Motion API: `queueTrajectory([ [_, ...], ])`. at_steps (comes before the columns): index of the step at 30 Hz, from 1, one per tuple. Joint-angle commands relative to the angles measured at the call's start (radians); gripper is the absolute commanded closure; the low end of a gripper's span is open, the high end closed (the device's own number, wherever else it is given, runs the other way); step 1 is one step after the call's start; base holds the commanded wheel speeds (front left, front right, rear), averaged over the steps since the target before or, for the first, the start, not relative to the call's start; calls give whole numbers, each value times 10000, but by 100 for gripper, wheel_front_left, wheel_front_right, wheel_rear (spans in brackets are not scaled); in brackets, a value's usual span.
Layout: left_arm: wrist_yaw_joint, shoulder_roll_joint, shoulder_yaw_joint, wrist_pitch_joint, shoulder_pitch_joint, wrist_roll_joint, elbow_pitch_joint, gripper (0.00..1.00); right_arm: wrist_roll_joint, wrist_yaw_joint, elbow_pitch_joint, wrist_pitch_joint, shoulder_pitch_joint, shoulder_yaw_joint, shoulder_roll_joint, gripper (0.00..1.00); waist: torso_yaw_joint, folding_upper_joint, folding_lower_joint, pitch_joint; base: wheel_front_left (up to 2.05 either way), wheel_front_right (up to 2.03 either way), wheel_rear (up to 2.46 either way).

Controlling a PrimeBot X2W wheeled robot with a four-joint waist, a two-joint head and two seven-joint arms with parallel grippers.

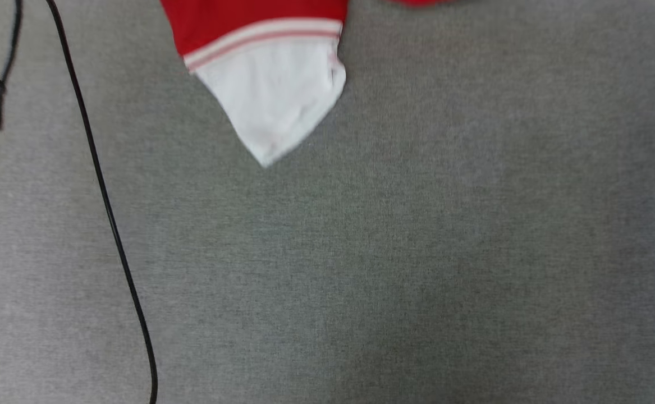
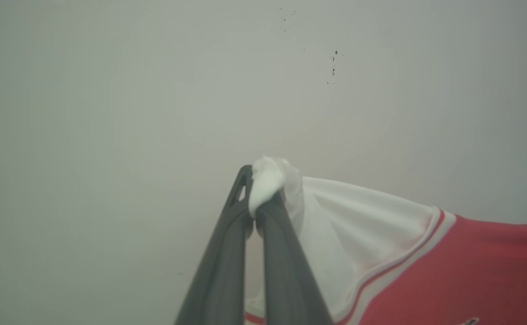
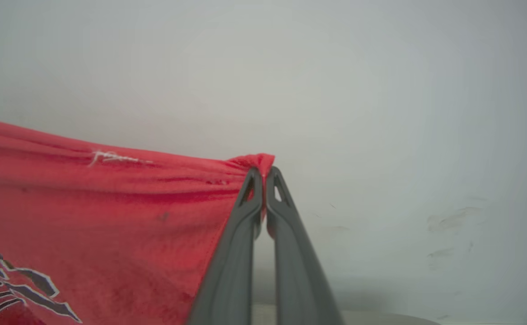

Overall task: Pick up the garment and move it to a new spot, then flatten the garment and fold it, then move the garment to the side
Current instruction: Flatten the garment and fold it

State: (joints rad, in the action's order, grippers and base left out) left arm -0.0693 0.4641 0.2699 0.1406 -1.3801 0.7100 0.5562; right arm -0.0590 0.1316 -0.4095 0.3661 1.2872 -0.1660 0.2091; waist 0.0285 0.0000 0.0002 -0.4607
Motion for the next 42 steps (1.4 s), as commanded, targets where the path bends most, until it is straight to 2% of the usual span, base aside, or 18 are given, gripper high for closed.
queueTrajectory([
  [1,-61,107,-2,42,-365,-100,263,100,129,-19,-194,-171,299,-92,-14,100,-68,0,-2,-587,0,0,0],
  [9,-286,20,77,242,-1029,31,1452,100,205,-18,-990,-709,745,-208,-238,100,-99,0,-2,-1511,0,0,0],
  [19,-589,-485,333,932,214,681,3001,100,-38,-18,-2901,-1392,156,30,-514,100,53,0,-2,-1719,0,0,0],
  [26,-605,-728,781,1200,2234,1480,3070,100,-604,-16,-3876,-2039,-1331,384,-571,100,110,0,-2,-1009,0,0,0],
  [30,-608,-607,806,1251,3623,1938,2700,100,-1039,-18,-4091,-2410,-2565,609,-557,100,108,0,-2,-429,0,0,0],
  [34,-603,-486,289,1262,5179,2076,2040,100,-1411,-18,-3892,-2739,-3876,842,-398,100,114,0,-2,225,0,0,0],
  [42,-603,-751,-458,1267,8289,1701,834,100,-2100,-19,-2637,-2746,-6759,998,-81,100,197,0,-2,1645,0,0,0],
])
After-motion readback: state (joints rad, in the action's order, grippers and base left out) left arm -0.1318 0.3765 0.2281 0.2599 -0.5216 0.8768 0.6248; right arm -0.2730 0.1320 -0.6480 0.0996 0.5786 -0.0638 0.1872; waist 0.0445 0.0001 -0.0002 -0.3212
